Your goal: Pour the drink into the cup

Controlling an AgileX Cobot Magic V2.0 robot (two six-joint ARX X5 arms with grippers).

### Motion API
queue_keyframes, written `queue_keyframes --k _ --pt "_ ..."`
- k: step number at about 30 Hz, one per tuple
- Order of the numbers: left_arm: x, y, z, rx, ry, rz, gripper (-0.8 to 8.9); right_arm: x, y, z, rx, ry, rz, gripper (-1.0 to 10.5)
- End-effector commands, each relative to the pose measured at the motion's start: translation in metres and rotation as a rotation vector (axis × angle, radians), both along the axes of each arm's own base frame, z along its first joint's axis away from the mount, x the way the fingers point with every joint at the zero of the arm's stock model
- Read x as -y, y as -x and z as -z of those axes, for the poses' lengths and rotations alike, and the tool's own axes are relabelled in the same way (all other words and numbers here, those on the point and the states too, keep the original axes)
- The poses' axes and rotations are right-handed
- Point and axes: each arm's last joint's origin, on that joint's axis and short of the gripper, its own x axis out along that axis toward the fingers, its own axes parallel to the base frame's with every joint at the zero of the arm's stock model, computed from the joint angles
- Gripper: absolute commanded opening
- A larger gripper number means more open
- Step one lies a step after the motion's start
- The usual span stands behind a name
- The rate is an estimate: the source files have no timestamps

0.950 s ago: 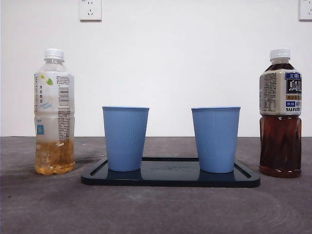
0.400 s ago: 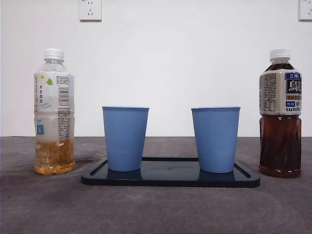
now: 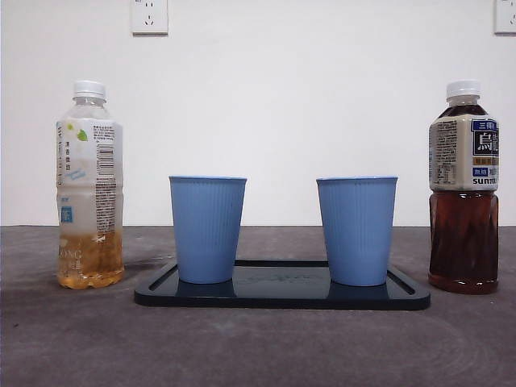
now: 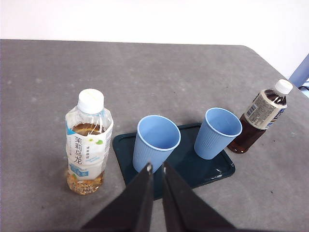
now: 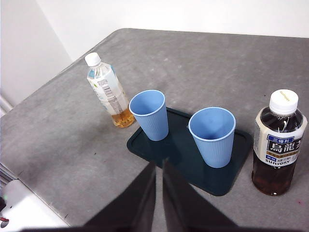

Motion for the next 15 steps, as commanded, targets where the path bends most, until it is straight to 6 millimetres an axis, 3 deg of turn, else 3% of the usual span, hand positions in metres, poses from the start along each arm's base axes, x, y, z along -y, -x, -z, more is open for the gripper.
queue_keyframes --k 1,11,15 --pt "0.0 0.001 -0.006 0.023 0.01 0.01 0.26 0.0 0.001 -0.005 0.026 -0.002 -0.009 0.2" --pt "-0.003 0.002 -0.005 0.032 0.014 -0.018 0.26 0.0 0.001 -0.005 0.026 -0.003 -0.01 0.2" --pt "-0.012 -0.006 0.012 0.132 -0.106 -0.118 0.26 0.0 0.001 -0.005 0.026 -0.002 -0.009 0.2"
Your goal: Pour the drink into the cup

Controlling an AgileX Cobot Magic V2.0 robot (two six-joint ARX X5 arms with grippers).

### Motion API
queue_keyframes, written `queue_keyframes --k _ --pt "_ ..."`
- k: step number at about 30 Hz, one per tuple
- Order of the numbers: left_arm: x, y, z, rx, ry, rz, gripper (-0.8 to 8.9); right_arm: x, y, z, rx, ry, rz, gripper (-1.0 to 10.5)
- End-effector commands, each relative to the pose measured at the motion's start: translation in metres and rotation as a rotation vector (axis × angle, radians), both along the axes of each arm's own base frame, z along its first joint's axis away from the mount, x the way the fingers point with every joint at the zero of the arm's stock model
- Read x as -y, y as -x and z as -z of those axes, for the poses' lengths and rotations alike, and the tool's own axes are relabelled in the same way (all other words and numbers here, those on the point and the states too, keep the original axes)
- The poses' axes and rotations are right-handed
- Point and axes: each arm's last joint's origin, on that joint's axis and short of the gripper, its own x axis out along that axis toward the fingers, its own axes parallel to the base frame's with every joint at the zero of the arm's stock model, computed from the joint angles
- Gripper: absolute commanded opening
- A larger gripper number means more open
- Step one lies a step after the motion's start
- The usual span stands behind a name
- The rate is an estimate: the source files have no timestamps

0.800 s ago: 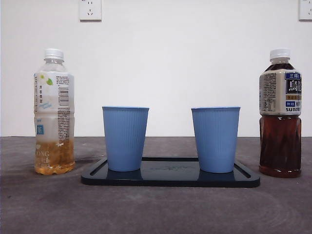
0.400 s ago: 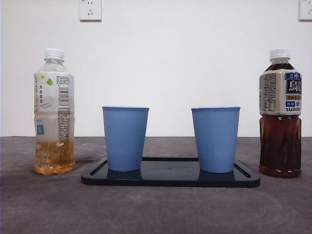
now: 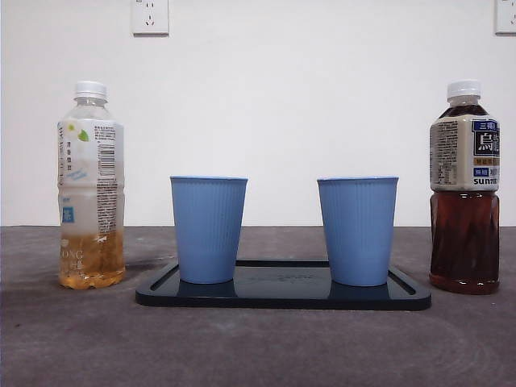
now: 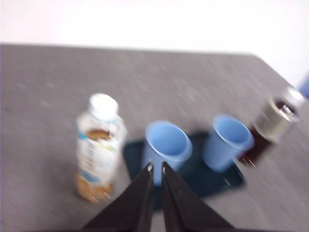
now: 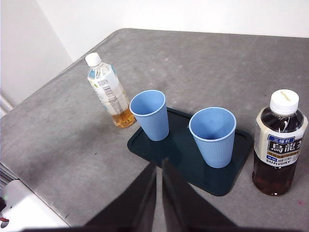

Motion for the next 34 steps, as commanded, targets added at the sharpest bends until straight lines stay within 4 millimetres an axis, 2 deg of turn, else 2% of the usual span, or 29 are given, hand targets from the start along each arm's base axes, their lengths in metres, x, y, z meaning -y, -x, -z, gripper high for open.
queue_keyframes --k 1,5,10,13,15,22,34 --pt "-0.009 -0.006 0.02 0.086 -0.155 -0.069 0.26 0.0 0.001 -0.005 0.026 -0.002 -0.009 0.2" --pt "-0.02 -0.013 0.076 0.121 -0.291 -0.178 0.26 0.0 0.001 -0.005 0.026 -0.002 -0.01 0.2" --pt "-0.026 -0.02 0.149 0.188 -0.269 -0.267 0.26 0.0 0.001 -0.005 0.026 -0.002 -0.009 0.2" --pt "-0.028 -0.022 0.179 0.231 -0.205 -0.315 0.26 0.0 0.001 -0.005 0.026 -0.002 -0.009 0.2" --pt "-0.028 -0.023 0.192 0.235 -0.163 -0.336 0.27 0.0 0.001 -0.005 0.026 -0.003 -0.01 0.2" --pt "-0.029 -0.022 0.21 0.233 -0.139 -0.347 0.26 0.0 0.0 -0.006 0.04 -0.008 -0.009 0.2" --pt "-0.029 -0.022 0.211 0.225 -0.142 -0.348 0.26 0.0 0.0 -0.007 0.045 -0.01 -0.01 0.2"
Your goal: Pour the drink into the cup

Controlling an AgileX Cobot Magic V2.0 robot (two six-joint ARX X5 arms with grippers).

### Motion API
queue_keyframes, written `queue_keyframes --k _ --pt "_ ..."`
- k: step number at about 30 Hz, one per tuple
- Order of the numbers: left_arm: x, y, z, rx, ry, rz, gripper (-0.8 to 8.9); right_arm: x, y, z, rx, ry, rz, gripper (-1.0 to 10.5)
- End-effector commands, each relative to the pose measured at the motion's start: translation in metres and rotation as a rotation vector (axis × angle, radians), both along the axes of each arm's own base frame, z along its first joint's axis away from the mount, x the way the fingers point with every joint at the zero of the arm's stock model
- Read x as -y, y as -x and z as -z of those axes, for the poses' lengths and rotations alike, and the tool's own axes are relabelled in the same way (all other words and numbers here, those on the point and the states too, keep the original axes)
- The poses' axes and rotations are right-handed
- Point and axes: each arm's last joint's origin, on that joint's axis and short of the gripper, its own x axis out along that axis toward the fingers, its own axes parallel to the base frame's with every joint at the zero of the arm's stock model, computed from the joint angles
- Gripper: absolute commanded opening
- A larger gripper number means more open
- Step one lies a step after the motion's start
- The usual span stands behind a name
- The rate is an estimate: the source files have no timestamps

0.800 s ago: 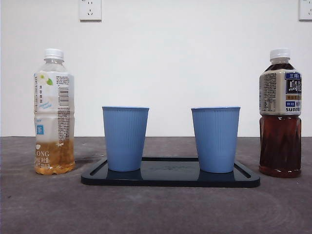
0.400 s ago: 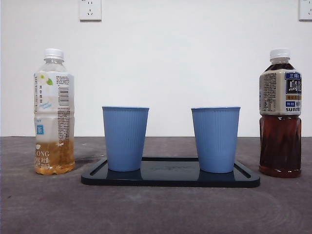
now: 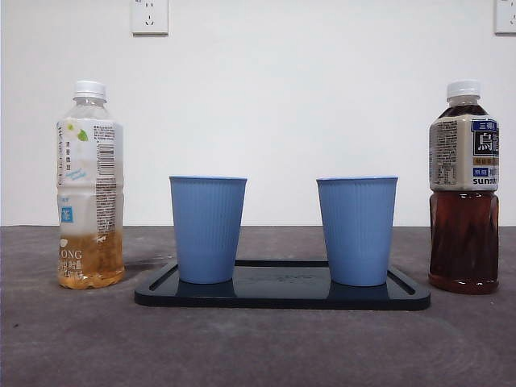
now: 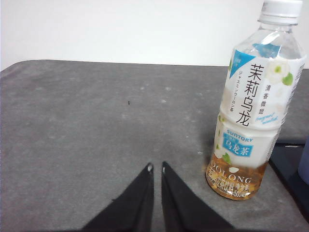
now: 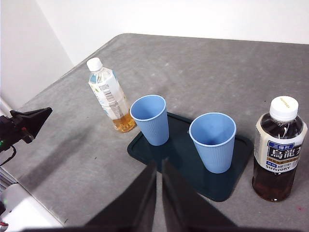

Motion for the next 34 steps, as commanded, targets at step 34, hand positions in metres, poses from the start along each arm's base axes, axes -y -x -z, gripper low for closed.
queue_keyframes --k 34 --pt "0.0 -0.001 0.006 -0.007 0.002 -0.007 0.27 0.023 -0.056 0.211 0.283 0.254 0.609 0.2"
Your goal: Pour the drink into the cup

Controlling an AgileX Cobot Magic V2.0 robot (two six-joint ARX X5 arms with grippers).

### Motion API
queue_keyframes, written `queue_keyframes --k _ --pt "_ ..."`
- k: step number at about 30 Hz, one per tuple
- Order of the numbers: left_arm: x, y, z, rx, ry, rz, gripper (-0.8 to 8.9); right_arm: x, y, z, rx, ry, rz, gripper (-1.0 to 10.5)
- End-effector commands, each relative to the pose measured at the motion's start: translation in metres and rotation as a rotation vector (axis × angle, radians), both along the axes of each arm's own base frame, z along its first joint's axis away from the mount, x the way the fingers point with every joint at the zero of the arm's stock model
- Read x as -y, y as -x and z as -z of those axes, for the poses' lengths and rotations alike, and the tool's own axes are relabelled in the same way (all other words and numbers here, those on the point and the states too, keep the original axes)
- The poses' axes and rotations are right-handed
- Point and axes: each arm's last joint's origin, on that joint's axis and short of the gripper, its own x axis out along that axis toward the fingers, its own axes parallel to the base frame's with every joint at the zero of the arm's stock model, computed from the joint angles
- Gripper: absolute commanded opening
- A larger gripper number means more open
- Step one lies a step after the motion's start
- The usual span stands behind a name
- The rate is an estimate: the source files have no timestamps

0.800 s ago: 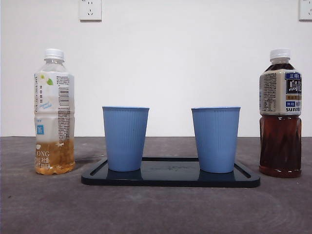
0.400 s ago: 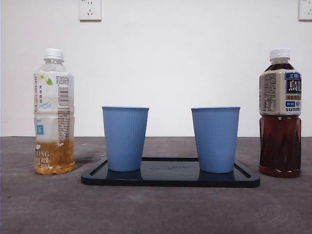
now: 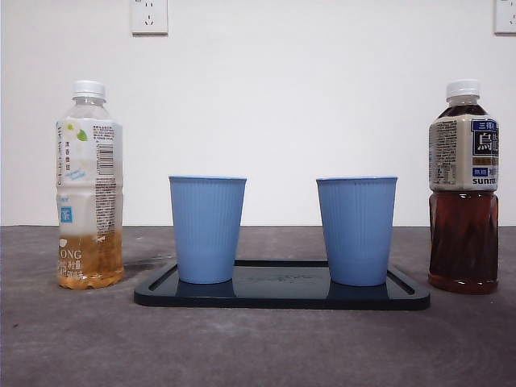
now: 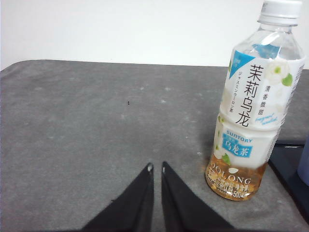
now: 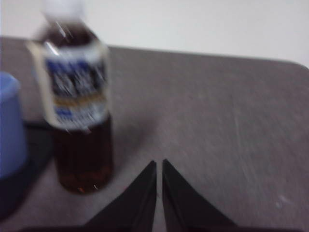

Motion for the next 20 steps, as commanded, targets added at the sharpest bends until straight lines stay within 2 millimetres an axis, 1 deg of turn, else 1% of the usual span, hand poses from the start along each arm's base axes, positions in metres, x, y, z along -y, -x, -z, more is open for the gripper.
queue_keyframes --k 1,4,8,20 --pt "0.0 -0.001 0.006 -0.009 0.002 -0.007 0.26 0.001 -0.001 0.01 0.024 0.015 0.009 0.2" --pt "0.0 -0.001 0.006 -0.009 0.002 -0.007 0.27 0.001 0.0 0.02 0.015 0.016 0.01 0.2" --pt "0.0 -0.001 0.006 -0.008 0.002 -0.007 0.26 0.001 0.0 0.02 0.015 0.019 0.033 0.2" --pt "0.0 -0.001 0.006 -0.008 0.002 -0.007 0.27 0.001 -0.001 0.018 0.029 0.018 0.033 0.2"
